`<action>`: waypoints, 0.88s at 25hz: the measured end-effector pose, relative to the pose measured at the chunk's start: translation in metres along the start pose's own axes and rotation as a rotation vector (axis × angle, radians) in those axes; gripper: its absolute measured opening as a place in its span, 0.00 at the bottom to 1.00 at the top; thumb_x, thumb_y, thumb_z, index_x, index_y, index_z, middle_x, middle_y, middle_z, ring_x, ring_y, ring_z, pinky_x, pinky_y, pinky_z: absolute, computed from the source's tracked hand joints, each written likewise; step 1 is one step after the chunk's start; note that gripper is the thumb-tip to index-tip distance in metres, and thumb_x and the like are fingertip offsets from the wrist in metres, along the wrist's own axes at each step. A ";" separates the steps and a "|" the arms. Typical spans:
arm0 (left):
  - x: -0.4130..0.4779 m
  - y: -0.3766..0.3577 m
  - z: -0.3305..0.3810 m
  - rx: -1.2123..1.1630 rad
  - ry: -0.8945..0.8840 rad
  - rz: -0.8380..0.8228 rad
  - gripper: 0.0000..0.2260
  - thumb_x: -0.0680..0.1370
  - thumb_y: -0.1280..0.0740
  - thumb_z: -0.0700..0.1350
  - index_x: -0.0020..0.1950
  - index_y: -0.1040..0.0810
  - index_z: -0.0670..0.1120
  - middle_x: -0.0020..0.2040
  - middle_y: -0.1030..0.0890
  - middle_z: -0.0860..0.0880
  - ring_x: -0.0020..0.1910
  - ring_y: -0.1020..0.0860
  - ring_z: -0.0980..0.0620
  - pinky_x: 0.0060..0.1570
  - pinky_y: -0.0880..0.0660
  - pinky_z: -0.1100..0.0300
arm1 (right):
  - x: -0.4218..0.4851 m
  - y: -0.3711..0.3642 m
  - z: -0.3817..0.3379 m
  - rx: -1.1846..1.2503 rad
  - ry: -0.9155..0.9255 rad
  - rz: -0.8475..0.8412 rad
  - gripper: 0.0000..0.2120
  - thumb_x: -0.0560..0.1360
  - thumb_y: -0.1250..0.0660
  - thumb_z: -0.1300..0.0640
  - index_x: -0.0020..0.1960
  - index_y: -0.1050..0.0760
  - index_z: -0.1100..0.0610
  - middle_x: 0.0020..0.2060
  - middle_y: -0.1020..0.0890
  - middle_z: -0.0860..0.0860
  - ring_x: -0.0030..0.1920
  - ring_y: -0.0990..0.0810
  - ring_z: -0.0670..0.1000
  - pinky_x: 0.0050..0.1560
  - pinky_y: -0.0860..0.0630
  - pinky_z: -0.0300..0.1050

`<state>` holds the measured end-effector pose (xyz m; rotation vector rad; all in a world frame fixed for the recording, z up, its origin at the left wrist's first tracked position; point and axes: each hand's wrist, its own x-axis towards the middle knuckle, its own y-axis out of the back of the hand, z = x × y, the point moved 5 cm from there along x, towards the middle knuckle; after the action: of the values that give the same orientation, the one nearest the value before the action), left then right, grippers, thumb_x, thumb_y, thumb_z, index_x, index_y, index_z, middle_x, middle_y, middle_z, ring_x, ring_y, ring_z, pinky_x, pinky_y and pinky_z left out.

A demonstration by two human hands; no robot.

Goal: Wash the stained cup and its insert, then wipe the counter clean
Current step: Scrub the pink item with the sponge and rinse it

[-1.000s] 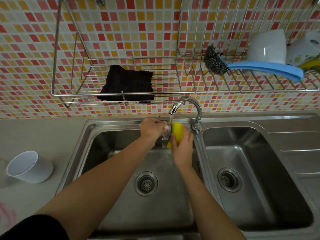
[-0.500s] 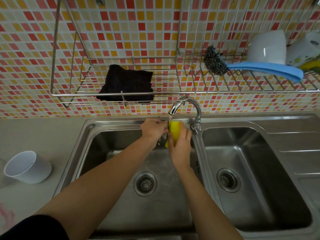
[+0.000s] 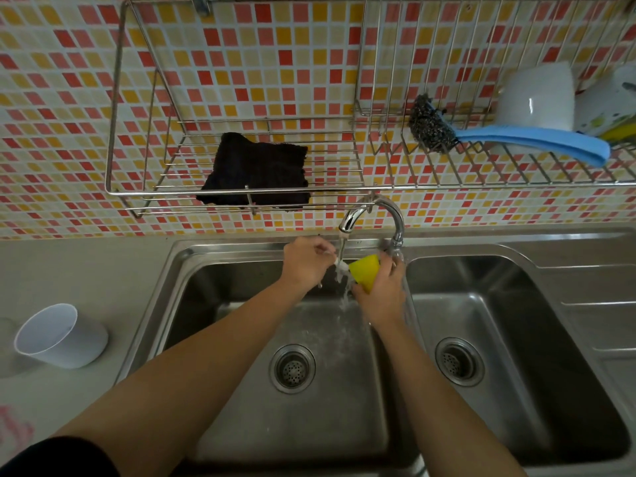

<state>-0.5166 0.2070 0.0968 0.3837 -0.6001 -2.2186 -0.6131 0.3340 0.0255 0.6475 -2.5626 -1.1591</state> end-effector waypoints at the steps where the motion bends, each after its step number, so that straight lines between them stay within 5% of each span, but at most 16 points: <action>1: -0.001 0.001 0.003 0.059 -0.053 -0.022 0.05 0.73 0.30 0.37 0.46 0.16 0.42 0.40 0.20 0.51 0.38 0.24 0.58 0.43 0.28 0.68 | 0.005 -0.002 0.006 -0.108 0.009 -0.056 0.40 0.67 0.25 0.52 0.72 0.43 0.54 0.73 0.47 0.58 0.67 0.34 0.62 0.63 0.31 0.60; 5: -0.001 0.001 0.009 0.159 -0.177 -0.045 0.06 0.74 0.33 0.36 0.47 0.17 0.41 0.41 0.21 0.51 0.40 0.24 0.57 0.36 0.32 0.74 | 0.025 -0.009 0.030 -0.323 0.018 -0.251 0.46 0.65 0.24 0.49 0.74 0.48 0.53 0.75 0.56 0.51 0.70 0.38 0.62 0.62 0.34 0.64; 9: 0.003 0.004 0.005 0.141 -0.175 -0.052 0.08 0.73 0.31 0.37 0.52 0.19 0.41 0.43 0.21 0.50 0.39 0.26 0.59 0.34 0.30 0.79 | 0.035 -0.004 0.039 -0.370 0.025 -0.231 0.41 0.69 0.28 0.50 0.74 0.47 0.54 0.72 0.45 0.53 0.65 0.33 0.62 0.59 0.32 0.62; 14: 0.001 0.007 0.003 0.116 -0.232 -0.082 0.09 0.74 0.30 0.39 0.53 0.18 0.39 0.49 0.17 0.44 0.43 0.23 0.56 0.45 0.26 0.72 | 0.040 0.004 0.053 -0.267 -0.040 -0.213 0.39 0.70 0.30 0.52 0.74 0.48 0.51 0.70 0.41 0.56 0.65 0.34 0.64 0.60 0.32 0.63; 18: -0.001 0.009 0.012 0.119 -0.341 -0.104 0.11 0.76 0.33 0.40 0.57 0.19 0.39 0.50 0.17 0.42 0.43 0.22 0.53 0.38 0.29 0.76 | 0.019 0.014 0.049 0.007 -0.060 -0.029 0.32 0.73 0.36 0.56 0.74 0.44 0.47 0.65 0.35 0.61 0.59 0.28 0.65 0.56 0.28 0.57; 22: -0.008 0.000 0.003 0.311 -0.390 -0.161 0.12 0.79 0.37 0.39 0.60 0.21 0.41 0.50 0.21 0.41 0.47 0.23 0.47 0.47 0.32 0.64 | -0.039 0.000 0.028 0.223 -0.081 0.002 0.25 0.73 0.46 0.46 0.69 0.35 0.50 0.57 0.27 0.60 0.53 0.24 0.61 0.51 0.31 0.46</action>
<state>-0.5129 0.2137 0.0997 0.1558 -1.1672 -2.3752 -0.5910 0.3712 0.0057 0.6579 -2.7862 -0.9236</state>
